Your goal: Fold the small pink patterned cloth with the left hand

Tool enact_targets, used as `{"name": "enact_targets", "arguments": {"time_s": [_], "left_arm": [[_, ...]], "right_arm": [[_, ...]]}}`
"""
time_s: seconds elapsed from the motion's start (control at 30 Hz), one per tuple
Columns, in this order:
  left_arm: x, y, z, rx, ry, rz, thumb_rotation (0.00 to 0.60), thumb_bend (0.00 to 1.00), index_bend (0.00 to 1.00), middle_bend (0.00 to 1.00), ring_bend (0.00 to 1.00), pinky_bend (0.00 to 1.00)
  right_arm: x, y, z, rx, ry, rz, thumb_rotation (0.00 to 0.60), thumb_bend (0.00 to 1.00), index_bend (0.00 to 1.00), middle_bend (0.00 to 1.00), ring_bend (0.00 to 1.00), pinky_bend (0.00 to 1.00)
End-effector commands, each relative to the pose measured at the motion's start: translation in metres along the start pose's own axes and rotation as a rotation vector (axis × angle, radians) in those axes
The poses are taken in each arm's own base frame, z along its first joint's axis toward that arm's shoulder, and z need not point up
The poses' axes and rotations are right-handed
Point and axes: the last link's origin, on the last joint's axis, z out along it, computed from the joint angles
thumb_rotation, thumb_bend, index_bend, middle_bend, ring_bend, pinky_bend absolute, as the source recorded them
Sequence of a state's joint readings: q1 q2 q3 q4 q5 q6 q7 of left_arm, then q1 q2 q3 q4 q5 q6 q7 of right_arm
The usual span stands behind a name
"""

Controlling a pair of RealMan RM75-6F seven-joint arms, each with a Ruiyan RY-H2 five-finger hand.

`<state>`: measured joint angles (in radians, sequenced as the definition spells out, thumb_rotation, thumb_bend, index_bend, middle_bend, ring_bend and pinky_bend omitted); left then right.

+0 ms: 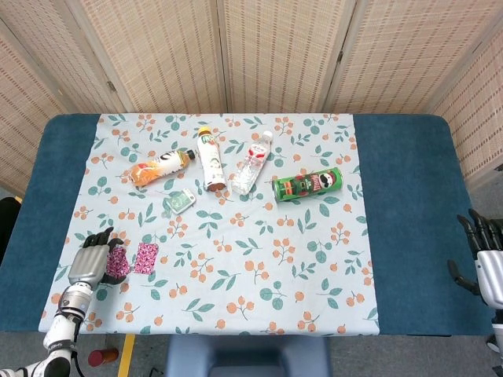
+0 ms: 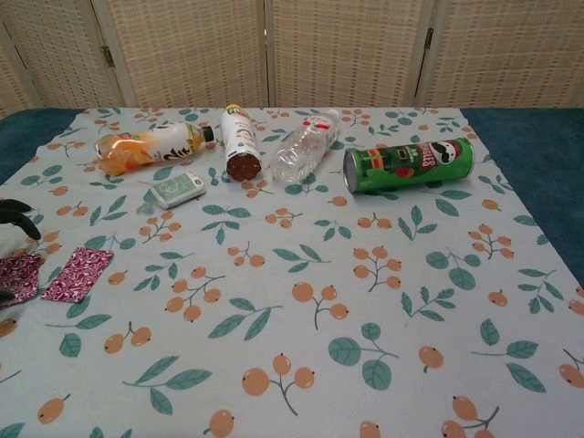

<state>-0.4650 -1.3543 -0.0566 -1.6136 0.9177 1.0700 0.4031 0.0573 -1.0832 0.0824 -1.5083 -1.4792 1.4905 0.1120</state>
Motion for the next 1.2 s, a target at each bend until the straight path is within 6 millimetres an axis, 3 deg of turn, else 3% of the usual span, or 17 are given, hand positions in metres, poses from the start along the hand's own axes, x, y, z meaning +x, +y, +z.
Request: {"name": "enact_targets", "arguments": {"time_s": [0.03,0.4,1.2], "left_arm": [[0.003,0.015,0.003,-0.084,-0.006,0.069,0.6,0.22,0.26,0.0,0.0,0.0],[-0.001,0.039,0.019,-0.172,-0.058,0.238,0.6,0.22,0.22,0.0,0.0,0.0],[-0.005,0.034,0.031,-0.131,-0.086,0.238,0.6,0.22,0.21,0.0,0.0,0.0]], "right_arm": [[0.0,0.0,-0.001,-0.001,0.0,0.001,0.6,0.42,0.0,0.0,0.0,0.0],[0.0,0.002,-0.004,-0.011,0.001,0.004,0.6,0.42,0.0,0.0,0.0,0.0],[-0.001,0.001,-0.003,-0.015,-0.004,0.005,0.6,0.42,0.0,0.0,0.0,0.0]]}}
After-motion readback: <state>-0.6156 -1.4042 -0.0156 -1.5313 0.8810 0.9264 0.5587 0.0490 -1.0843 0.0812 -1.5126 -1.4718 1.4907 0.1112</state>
